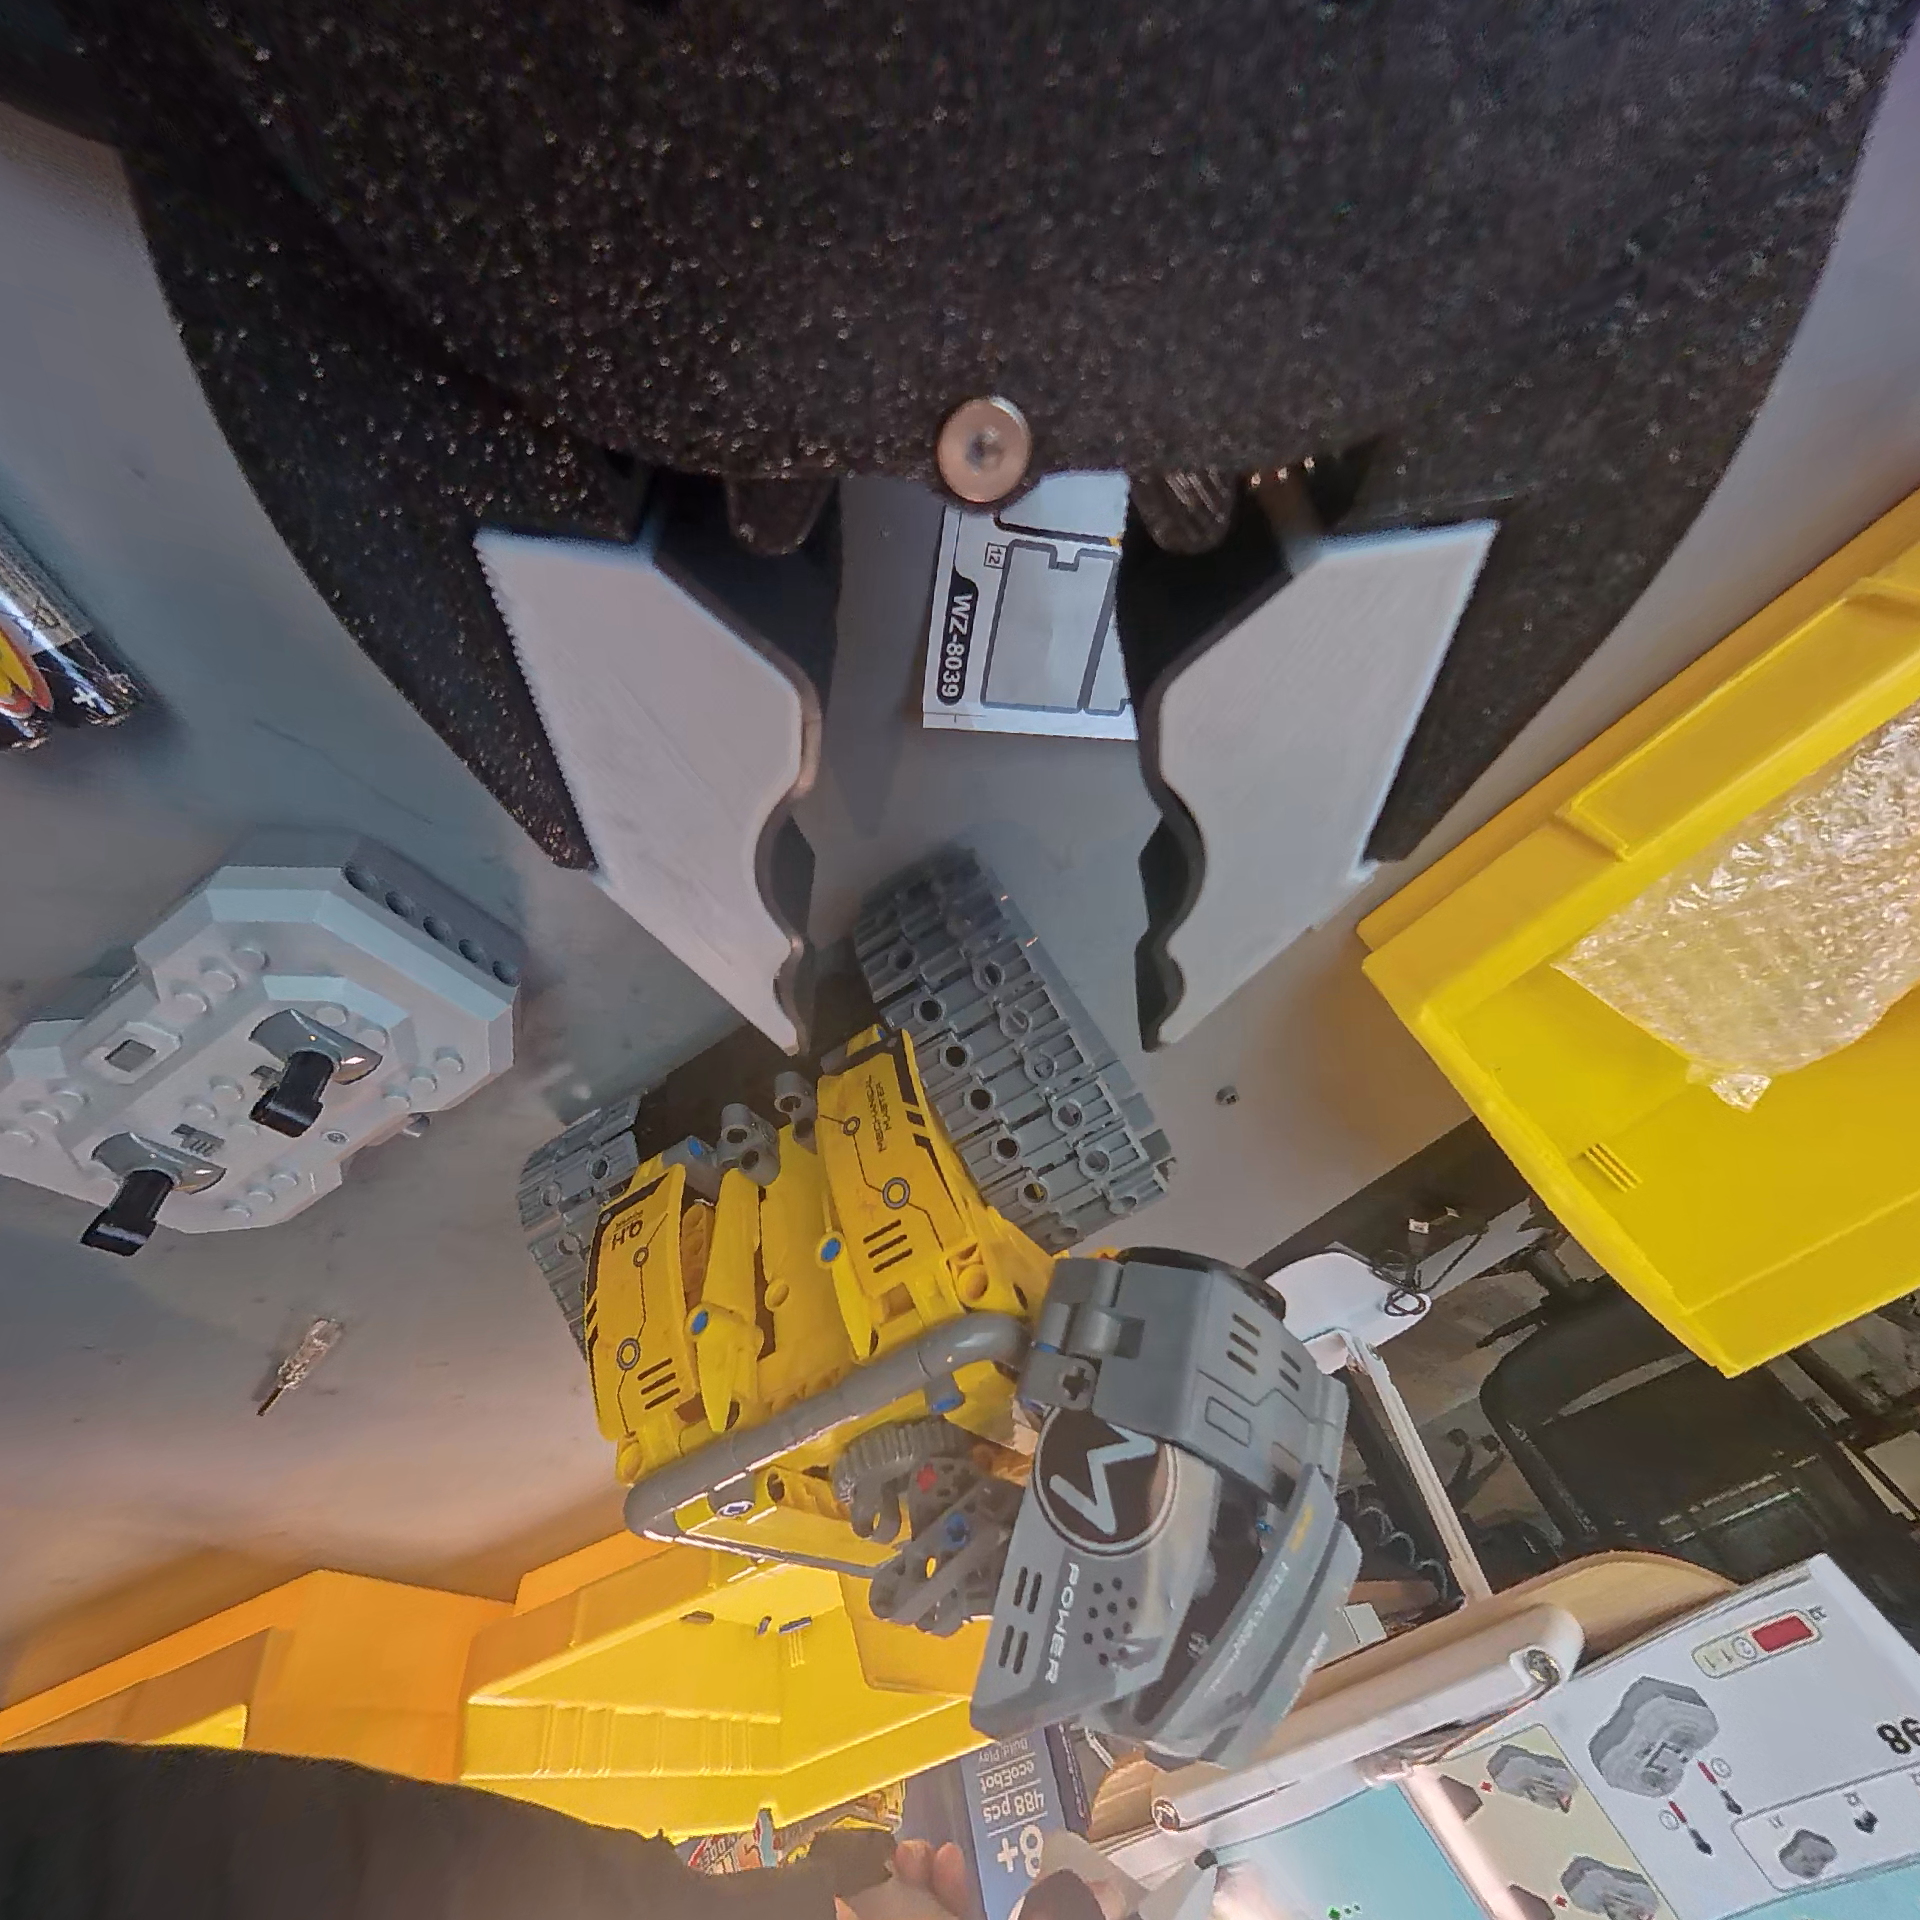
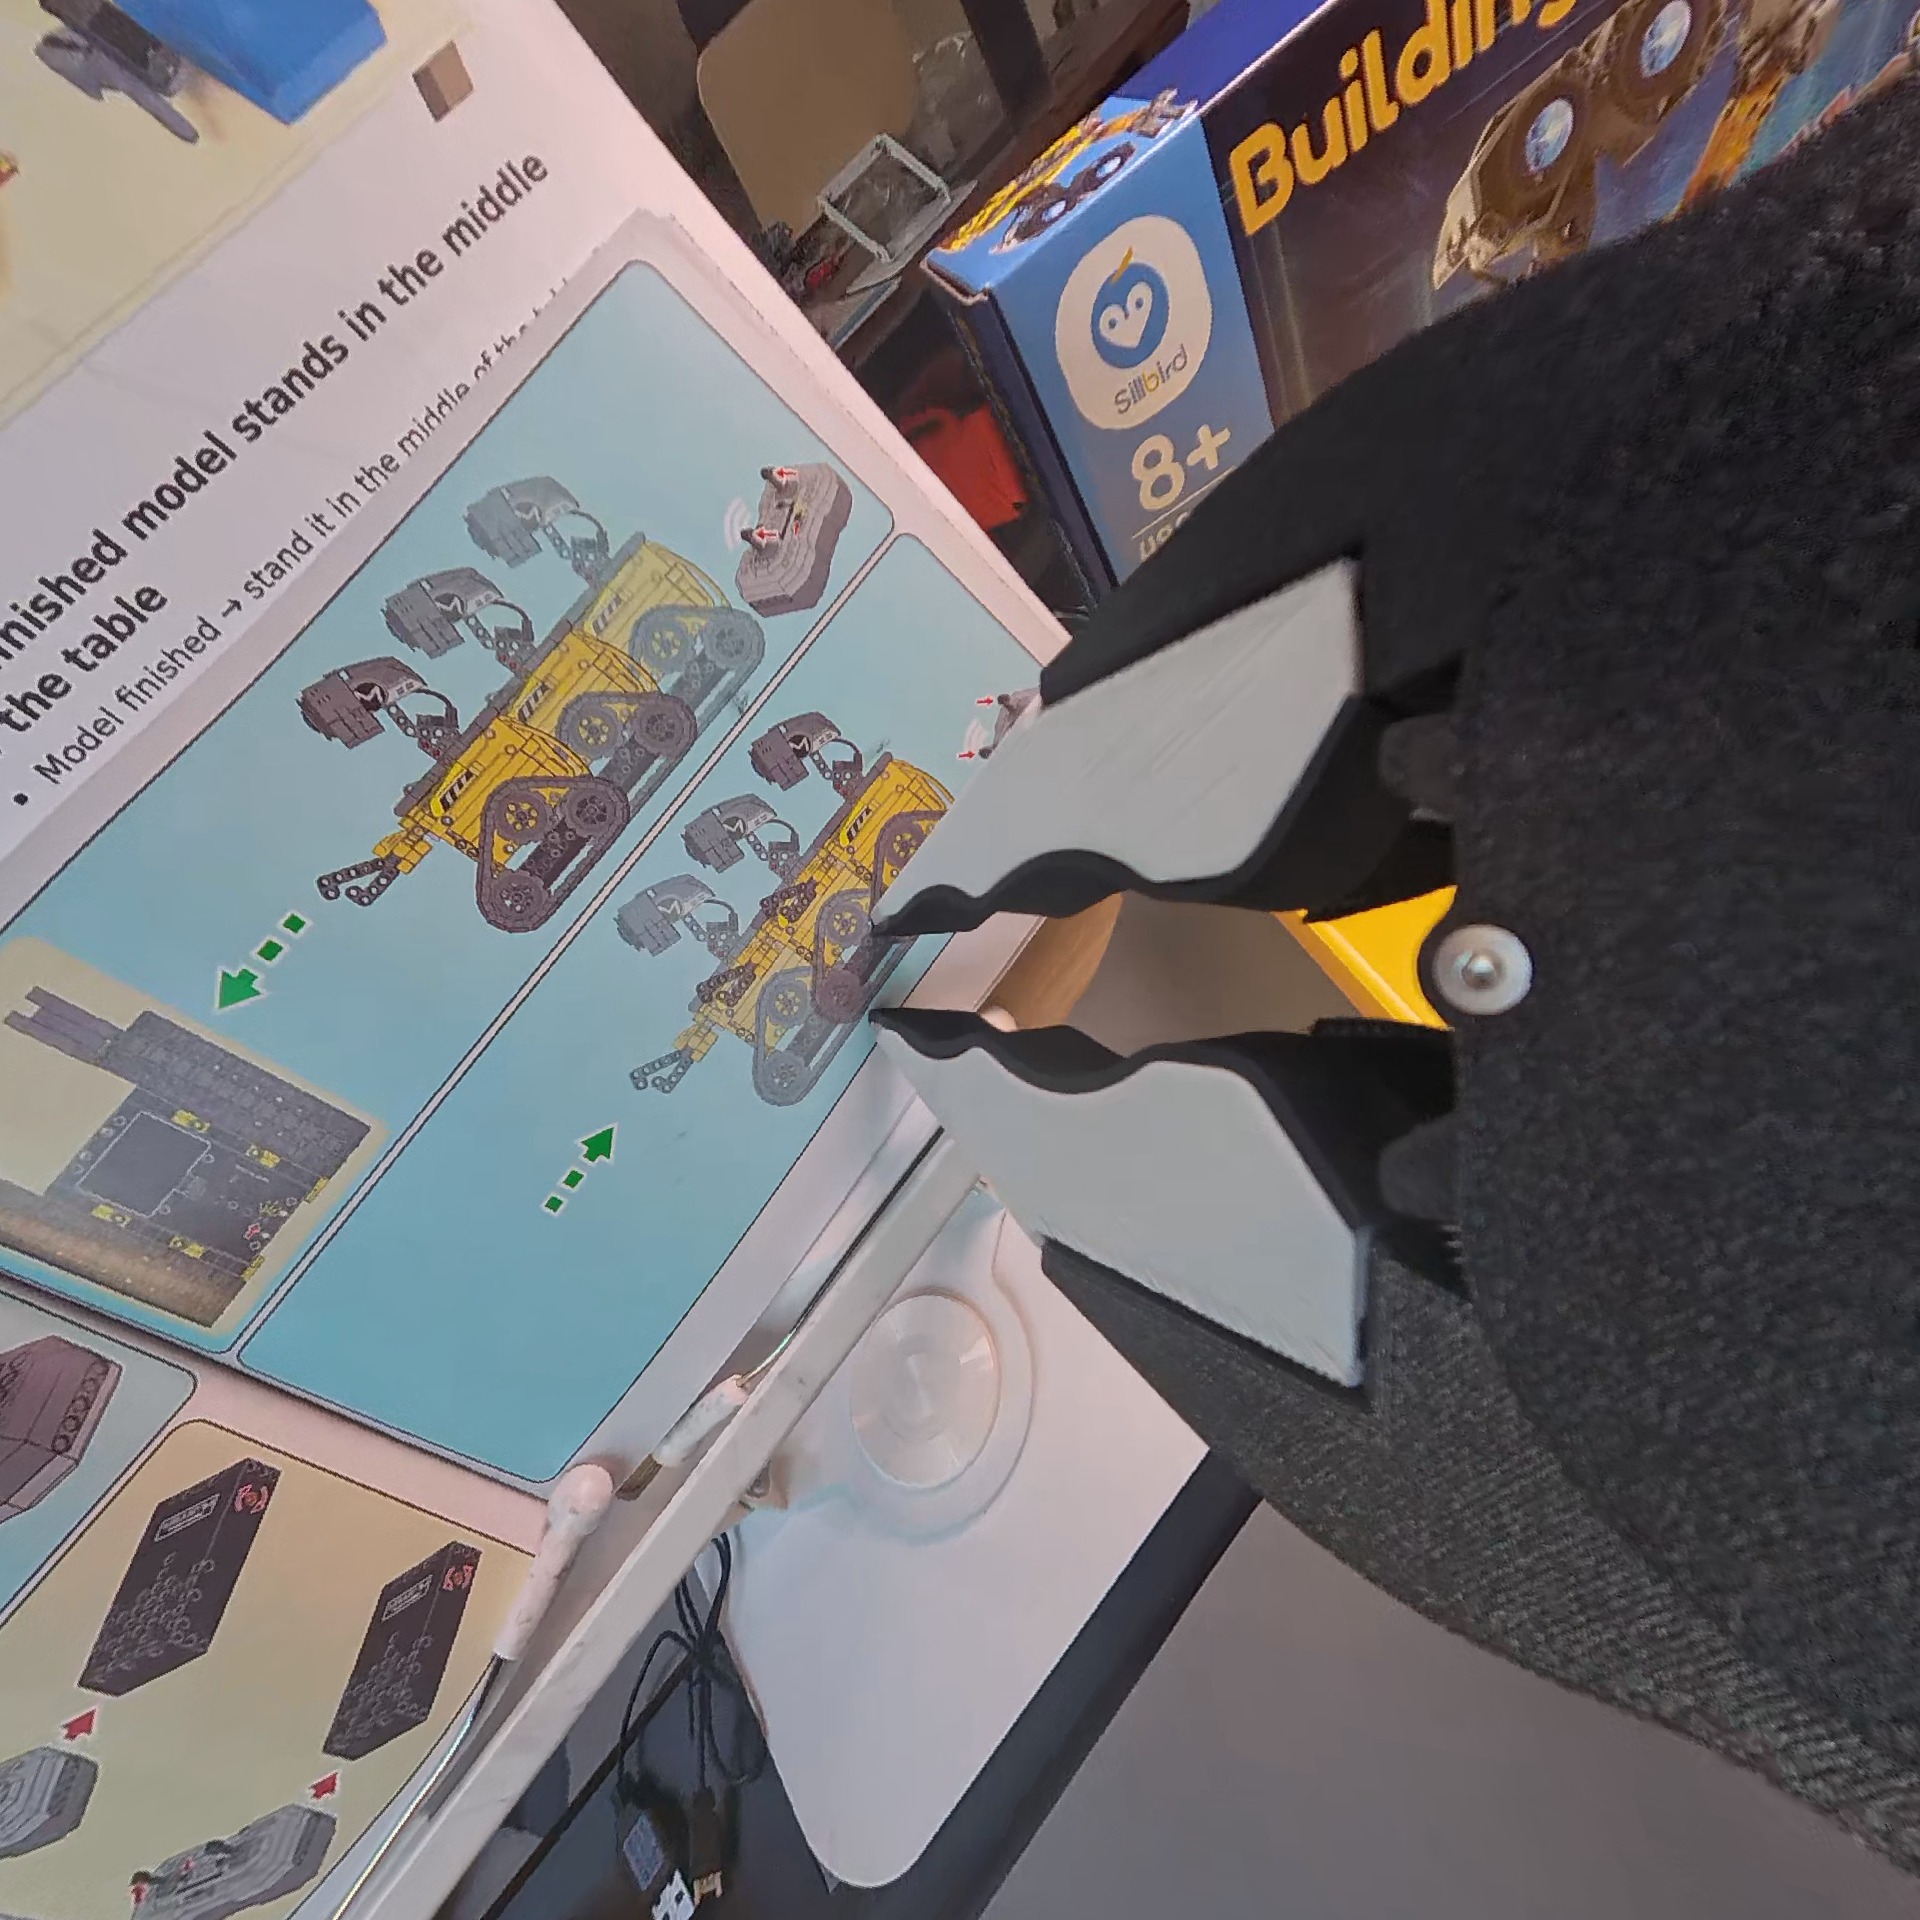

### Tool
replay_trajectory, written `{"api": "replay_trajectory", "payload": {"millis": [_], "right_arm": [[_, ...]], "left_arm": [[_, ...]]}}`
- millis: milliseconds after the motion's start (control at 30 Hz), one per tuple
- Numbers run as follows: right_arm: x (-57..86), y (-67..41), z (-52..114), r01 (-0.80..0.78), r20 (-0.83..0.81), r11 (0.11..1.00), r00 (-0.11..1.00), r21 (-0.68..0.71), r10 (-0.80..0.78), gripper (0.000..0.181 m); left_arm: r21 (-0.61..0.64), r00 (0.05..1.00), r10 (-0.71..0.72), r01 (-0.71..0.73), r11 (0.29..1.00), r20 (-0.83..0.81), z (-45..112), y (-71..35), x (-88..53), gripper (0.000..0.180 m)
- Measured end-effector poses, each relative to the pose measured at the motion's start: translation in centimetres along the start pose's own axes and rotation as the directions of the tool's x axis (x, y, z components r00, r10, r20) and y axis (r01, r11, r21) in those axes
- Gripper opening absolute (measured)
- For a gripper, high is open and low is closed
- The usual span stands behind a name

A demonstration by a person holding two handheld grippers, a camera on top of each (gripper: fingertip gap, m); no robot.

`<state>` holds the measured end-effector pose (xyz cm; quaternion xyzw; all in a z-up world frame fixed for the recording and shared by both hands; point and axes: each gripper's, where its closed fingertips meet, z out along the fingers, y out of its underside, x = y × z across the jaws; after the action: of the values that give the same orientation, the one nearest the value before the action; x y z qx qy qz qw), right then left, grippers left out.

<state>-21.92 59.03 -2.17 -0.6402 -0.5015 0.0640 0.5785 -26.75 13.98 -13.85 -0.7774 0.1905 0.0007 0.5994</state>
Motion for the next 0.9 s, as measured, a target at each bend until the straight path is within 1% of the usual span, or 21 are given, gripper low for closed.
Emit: {"api": "replay_trajectory", "payload": {"millis": [133,167,233,333,433,533,667,733,900], "right_arm": [[-0.1,-0.1,0.0,-0.044,0.035,0.999,0.998,0.008,0.043,0.018],[-0.1,-0.1,-0.2,-0.04,0.034,0.999,0.999,0.01,0.04,0.022],[-0.2,-0.3,-0.8,-0.025,0.034,0.999,0.999,0.026,0.024,0.024],[-1.2,-0.9,-1.6,-0.004,0.077,0.998,0.997,0.069,-0.001,0.028],[-2.6,-0.7,-1.8,0.101,0.128,0.992,0.986,0.074,-0.11,0.034],[-3.6,0.1,-1.3,0.219,0.132,0.975,0.966,0.04,-0.222,0.04],[-3.5,1.3,0.0,0.357,0.069,0.934,0.933,-0.029,-0.354,0.036],[-3.2,1.1,0.1,0.386,0.031,0.922,0.922,-0.029,-0.385,0.022],[-3.2,1.1,-0.1,0.432,-0.007,0.901,0.902,-0.036,-0.433,0.019]], "left_arm": [[-0.002,1.0,0.002,-0.002,1.0,0.006,0.0,0.0,-0.1,0.061],[-0.001,1.0,0.002,-0.002,1.0,0.008,0.0,0.0,-0.1,0.061],[-0.001,1.0,0.001,-0.001,1.0,0.009,0.0,0.0,-0.1,0.061],[-0.008,1.0,0.005,-0.005,1.0,0.007,0.1,0.1,-0.1,0.06],[-0.014,1.0,0.014,-0.014,1.0,0.006,0.2,0.2,0.0,0.06],[-0.013,1.0,0.017,-0.017,1.0,0.007,0.2,0.2,0.0,0.06],[-0.014,1.0,0.017,-0.017,1.0,0.011,0.1,0.2,-0.1,0.06],[-0.013,1.0,0.02,-0.019,1.0,0.013,0.1,0.2,-0.1,0.06],[-0.009,1.0,0.015,-0.015,1.0,0.012,0.0,0.2,-0.2,0.06]]}}
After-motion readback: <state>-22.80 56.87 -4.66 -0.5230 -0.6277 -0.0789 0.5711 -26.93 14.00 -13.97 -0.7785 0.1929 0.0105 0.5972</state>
